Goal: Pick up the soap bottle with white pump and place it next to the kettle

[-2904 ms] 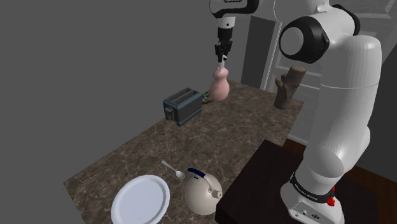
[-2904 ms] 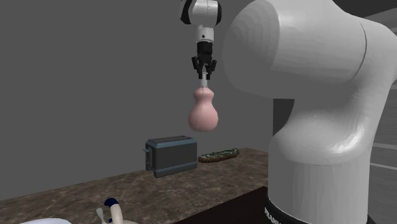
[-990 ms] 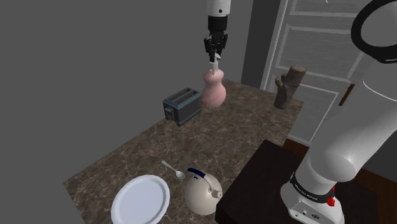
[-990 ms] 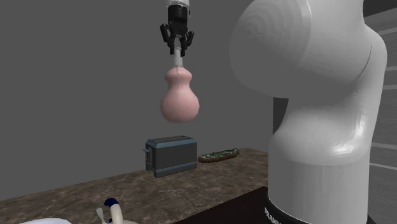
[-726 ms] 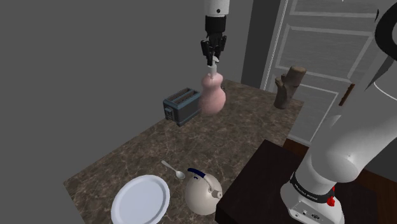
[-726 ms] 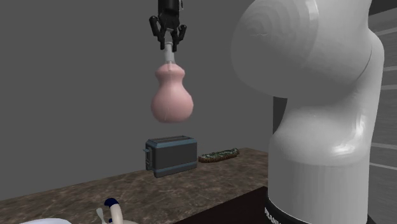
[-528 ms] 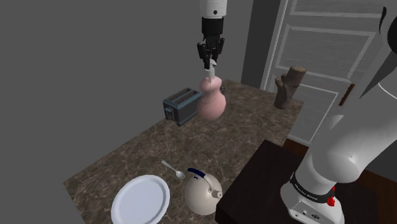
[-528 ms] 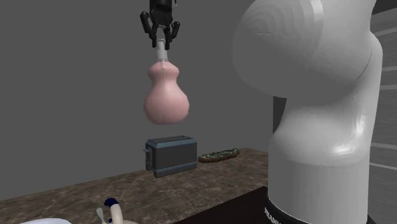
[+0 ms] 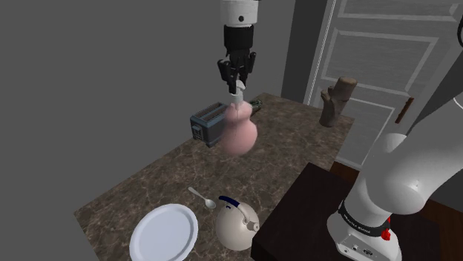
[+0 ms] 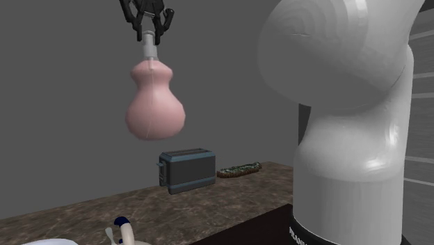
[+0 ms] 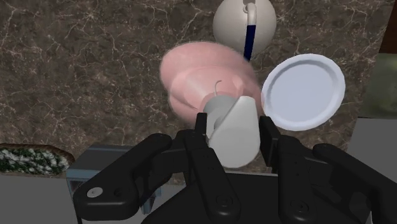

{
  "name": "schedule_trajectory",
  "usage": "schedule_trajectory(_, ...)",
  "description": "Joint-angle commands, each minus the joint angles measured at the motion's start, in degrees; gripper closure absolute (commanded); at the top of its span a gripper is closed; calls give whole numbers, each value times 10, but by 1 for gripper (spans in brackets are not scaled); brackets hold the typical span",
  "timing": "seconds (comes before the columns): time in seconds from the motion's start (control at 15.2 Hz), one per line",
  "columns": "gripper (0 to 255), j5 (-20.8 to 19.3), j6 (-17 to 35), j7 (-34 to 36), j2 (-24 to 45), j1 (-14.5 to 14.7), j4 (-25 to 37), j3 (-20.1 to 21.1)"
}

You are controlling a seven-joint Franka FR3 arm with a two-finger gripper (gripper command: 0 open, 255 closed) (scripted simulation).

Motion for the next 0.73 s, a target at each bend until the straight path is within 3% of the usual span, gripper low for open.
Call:
schedule_trajectory(0.0,255,6,-4,29,-5,10,1,19)
schedule_trajectory(0.66,255,35,-9,171,0,56,16,119)
